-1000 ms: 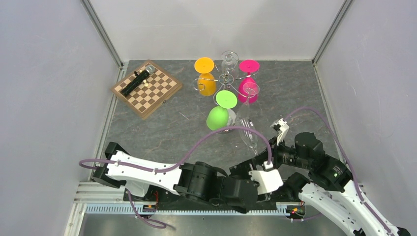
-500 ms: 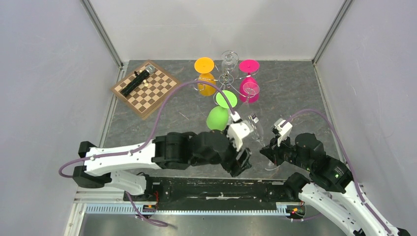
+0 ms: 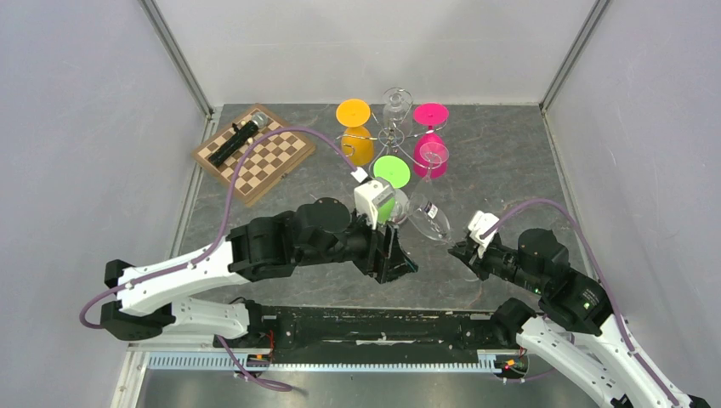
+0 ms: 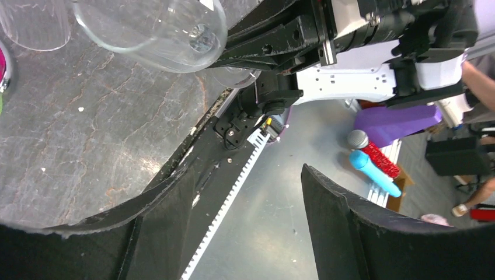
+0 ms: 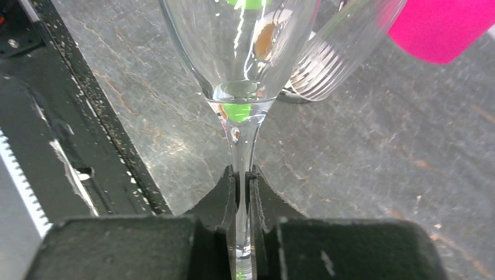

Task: Take the wine glass off the wine glass rack
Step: Place the wine glass at the center of the board.

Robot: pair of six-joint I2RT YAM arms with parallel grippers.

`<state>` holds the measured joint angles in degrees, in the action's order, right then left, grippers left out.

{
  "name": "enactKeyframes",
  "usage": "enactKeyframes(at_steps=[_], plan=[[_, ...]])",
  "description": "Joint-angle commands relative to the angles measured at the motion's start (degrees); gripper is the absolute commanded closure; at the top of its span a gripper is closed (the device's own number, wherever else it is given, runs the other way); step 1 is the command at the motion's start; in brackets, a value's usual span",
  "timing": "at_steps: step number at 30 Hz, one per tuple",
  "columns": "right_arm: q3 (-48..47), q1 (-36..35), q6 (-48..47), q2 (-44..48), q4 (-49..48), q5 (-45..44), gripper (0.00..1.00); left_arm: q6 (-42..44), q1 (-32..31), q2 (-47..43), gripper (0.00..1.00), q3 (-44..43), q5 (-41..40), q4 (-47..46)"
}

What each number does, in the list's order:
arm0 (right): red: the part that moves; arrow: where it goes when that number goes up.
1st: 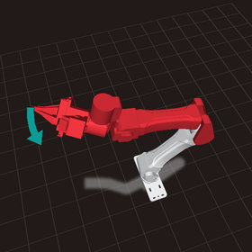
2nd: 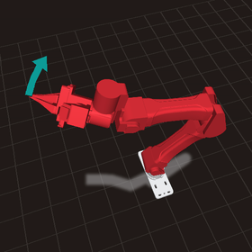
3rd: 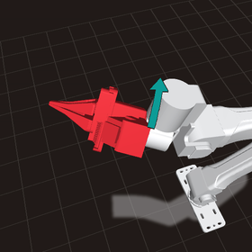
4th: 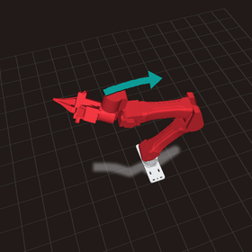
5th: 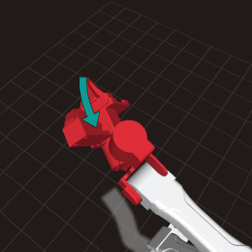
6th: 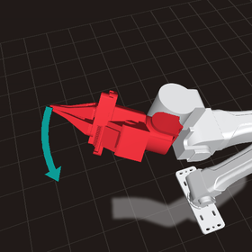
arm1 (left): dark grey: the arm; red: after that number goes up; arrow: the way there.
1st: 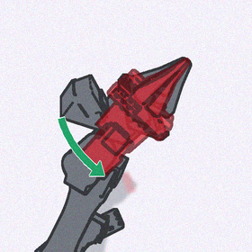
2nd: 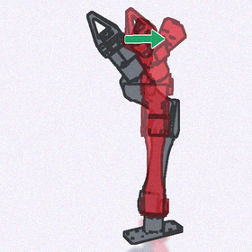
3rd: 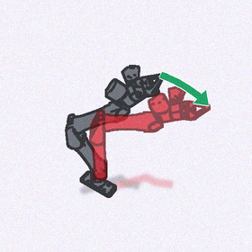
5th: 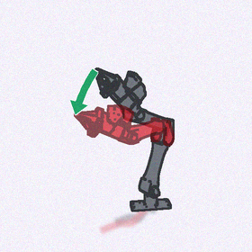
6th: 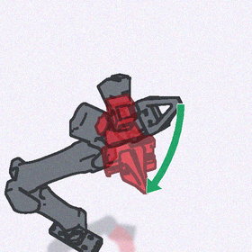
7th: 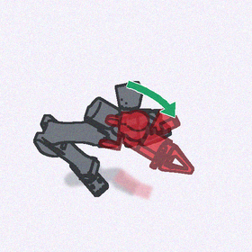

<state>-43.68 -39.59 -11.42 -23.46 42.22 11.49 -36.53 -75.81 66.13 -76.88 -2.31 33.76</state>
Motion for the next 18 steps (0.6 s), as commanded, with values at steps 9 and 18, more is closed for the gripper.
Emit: enactKeyframes(at_steps=[9, 18], plan=[[1.37, -0.13, -23.25, 3.19, -6.18, 2.74, 1.00, -12.06, 10.02, -8.63, 0.27, 8.06, 8.22, -6.72], [2.11, -0.09, -30.11, 3.93, -4.75, 6.45, 1.00, -17.46, 16.42, -10.49, 0.27, 13.20, 12.72, -10.07]])
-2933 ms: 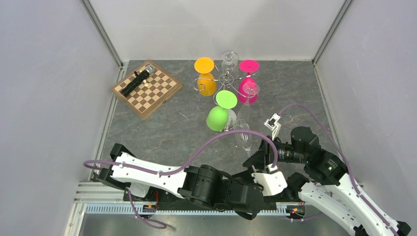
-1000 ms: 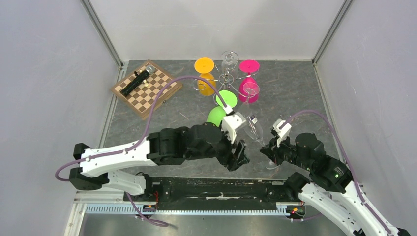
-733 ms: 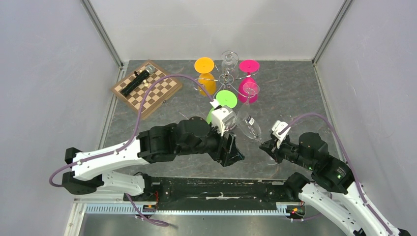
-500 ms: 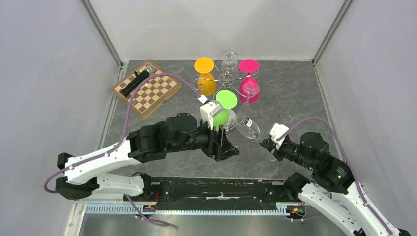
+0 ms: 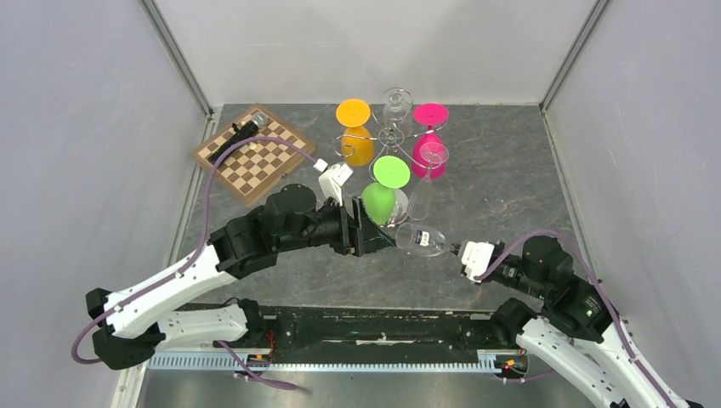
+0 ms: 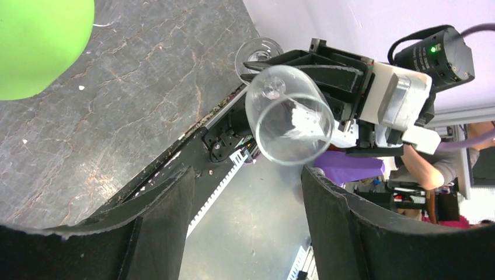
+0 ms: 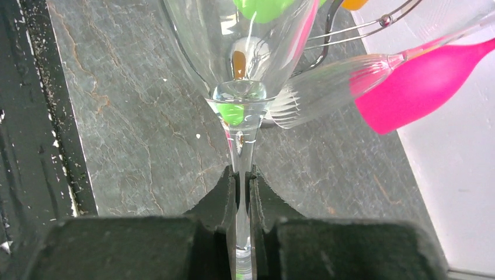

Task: Take the wine glass off the wine glass rack
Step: Place the wine glass at the center of the board.

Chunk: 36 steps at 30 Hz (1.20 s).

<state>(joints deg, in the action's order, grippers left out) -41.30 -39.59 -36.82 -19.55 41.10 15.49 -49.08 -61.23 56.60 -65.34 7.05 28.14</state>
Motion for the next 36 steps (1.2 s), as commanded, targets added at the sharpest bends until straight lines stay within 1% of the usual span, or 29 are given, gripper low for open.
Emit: enactKeyframes(at_steps=[1, 13, 17, 27, 32, 36], plan=[[-0.36, -0.13, -4.76, -0.23, -3.73, 2.37, 1.00, -5.42, 2.16, -1.12, 0.27, 2.28, 3.72, -5.09], [-0.41, -0.13, -2.73, -3.07, -8.33, 3.12, 1.00, -6.12, 3.50, -0.74, 0.27, 3.99, 4.28, -5.38], [-0.80, -0.13, -1.89, -4.24, -9.21, 3.15, 1.00, -5.94, 3.84, -0.12, 0.29, 3.77, 4.28, -4.73], [-0.98, -0.13, -1.28, -5.92, -10.86, 1.30, 1.00, -4.98, 4.19, 1.40, 0.47, 1.87, 3.42, -1.65], [-1.06, -0.13, -0.49, -6.75, -11.86, 0.82, 1.00, -4.97, 4.36, 2.10, 0.51, 1.31, 3.75, -1.03], [-1.36, -0.13, -0.11, -7.18, -12.44, 0.70, 1.00, -4.97, 4.47, 2.36, 0.57, 1.18, 3.78, -0.74]])
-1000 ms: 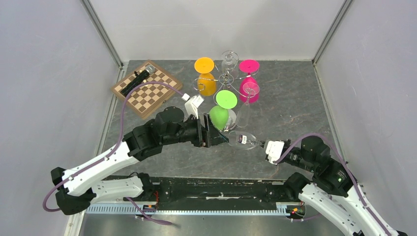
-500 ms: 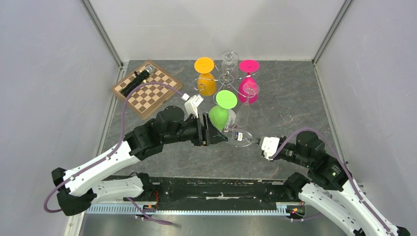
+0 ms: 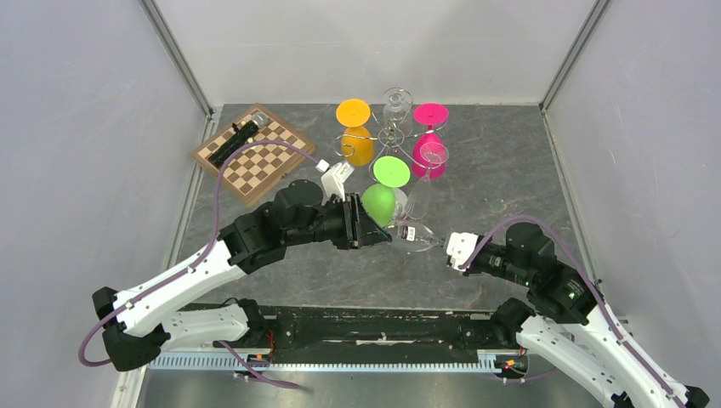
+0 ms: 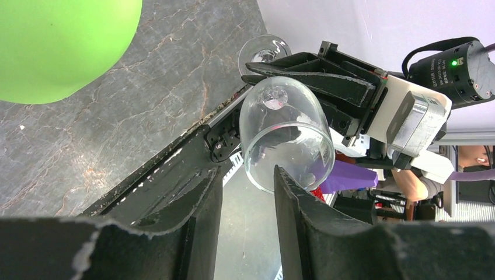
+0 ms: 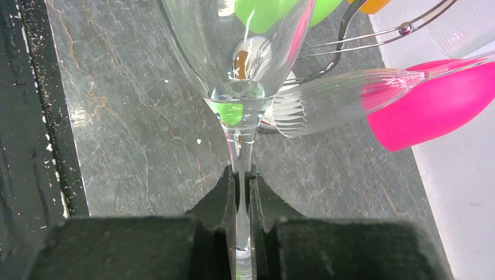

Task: Take the wine glass off the wine glass rack
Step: Place the wine glass at the center of the board.

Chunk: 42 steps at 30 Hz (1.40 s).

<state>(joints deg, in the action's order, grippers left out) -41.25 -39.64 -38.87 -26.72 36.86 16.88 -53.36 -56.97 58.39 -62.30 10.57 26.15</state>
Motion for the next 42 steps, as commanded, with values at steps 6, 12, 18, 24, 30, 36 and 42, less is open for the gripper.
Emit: enactKeyframes(at_steps=[6, 12, 18, 24, 30, 36, 42], plan=[[-2.01, -0.09, 2.87, -0.86, -9.06, 0.17, 1.00, -0.77, 0.33, 0.83, 0.59, -1.77, 0.00, 1.62], [-1.90, -0.11, 3.52, -1.06, -9.91, 1.45, 1.00, -0.95, 0.54, 1.32, 0.59, -1.73, -0.01, 1.53], [-1.48, -0.09, 3.78, -0.89, -10.58, 1.52, 1.00, -1.26, 0.63, 1.80, 0.61, -1.44, 0.16, 1.02], [-1.28, -0.09, 4.12, -1.14, -11.49, 1.75, 1.00, -1.39, 0.72, 1.98, 0.71, -1.18, 0.33, 0.79], [-1.14, -0.12, 4.18, -1.48, -12.05, 2.08, 1.00, -1.24, 0.88, 2.03, 0.82, -1.26, 0.76, 0.74], [-1.11, -0.09, 4.29, -1.61, -12.44, 2.45, 1.00, -0.95, 0.90, 2.14, 0.98, -0.94, 1.24, 0.67], [-1.02, -0.09, 3.78, -0.86, -12.80, 2.88, 0.90, -0.86, 0.98, 2.15, 0.98, -0.32, 1.32, 0.48]])
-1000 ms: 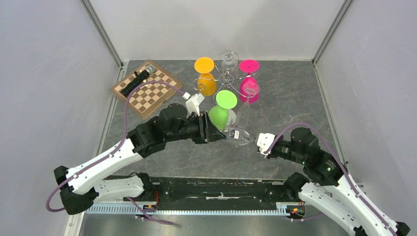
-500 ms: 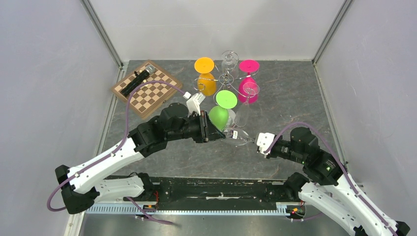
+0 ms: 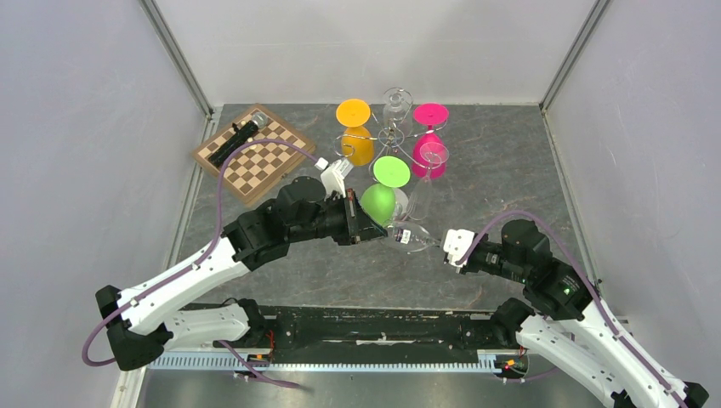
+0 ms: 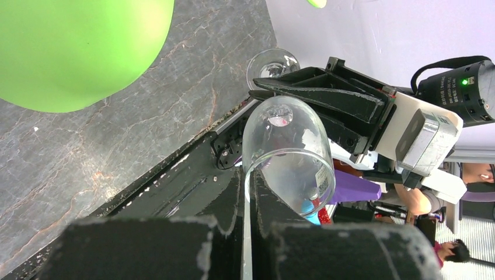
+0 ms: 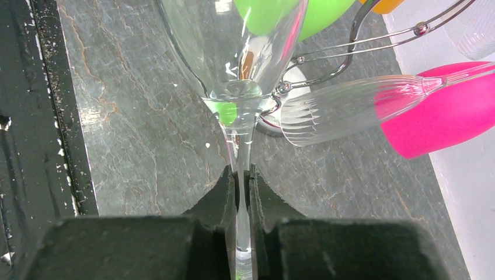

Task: Take the wine glass off the wine glass rack
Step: Place the wine glass at the center of the board.

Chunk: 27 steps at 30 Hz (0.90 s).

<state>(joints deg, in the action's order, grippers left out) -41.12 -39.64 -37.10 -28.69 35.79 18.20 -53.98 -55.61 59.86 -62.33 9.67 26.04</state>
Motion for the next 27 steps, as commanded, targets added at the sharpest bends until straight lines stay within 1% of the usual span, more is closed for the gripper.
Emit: enactKeyframes(at_steps=[1, 2, 5, 9, 16, 21, 27], plan=[[-1.15, -0.09, 1.93, 1.24, -11.71, 1.61, 0.87, -0.25, -0.37, 0.66, 0.98, -0.25, 2.20, 0.59], [-1.07, -0.09, 1.81, 1.47, -11.66, 1.56, 0.82, -0.25, -0.34, 0.68, 0.98, -0.25, 2.26, 0.59], [-0.93, -0.10, 1.68, 1.92, -11.58, 1.35, 0.73, -0.17, -0.36, 0.67, 0.98, -0.25, 2.34, 0.61], [-1.45, -0.05, 1.59, 2.21, -10.64, 1.32, 0.68, 0.01, -0.27, 0.37, 0.98, -0.25, 1.97, 0.85], [-2.79, -0.09, 0.90, 3.29, -7.91, 2.66, 0.54, 0.01, -0.11, -0.58, 0.98, -0.23, 0.98, 1.88], [-4.28, -0.09, 1.24, 5.28, -6.57, 0.76, 0.50, 0.85, -0.02, -1.21, 0.98, -0.55, 0.36, 4.14], [-6.20, -0.09, 5.28, 5.62, -6.27, -4.97, 0.46, 3.36, 0.07, -1.85, 0.98, -3.33, -2.24, 10.82]])
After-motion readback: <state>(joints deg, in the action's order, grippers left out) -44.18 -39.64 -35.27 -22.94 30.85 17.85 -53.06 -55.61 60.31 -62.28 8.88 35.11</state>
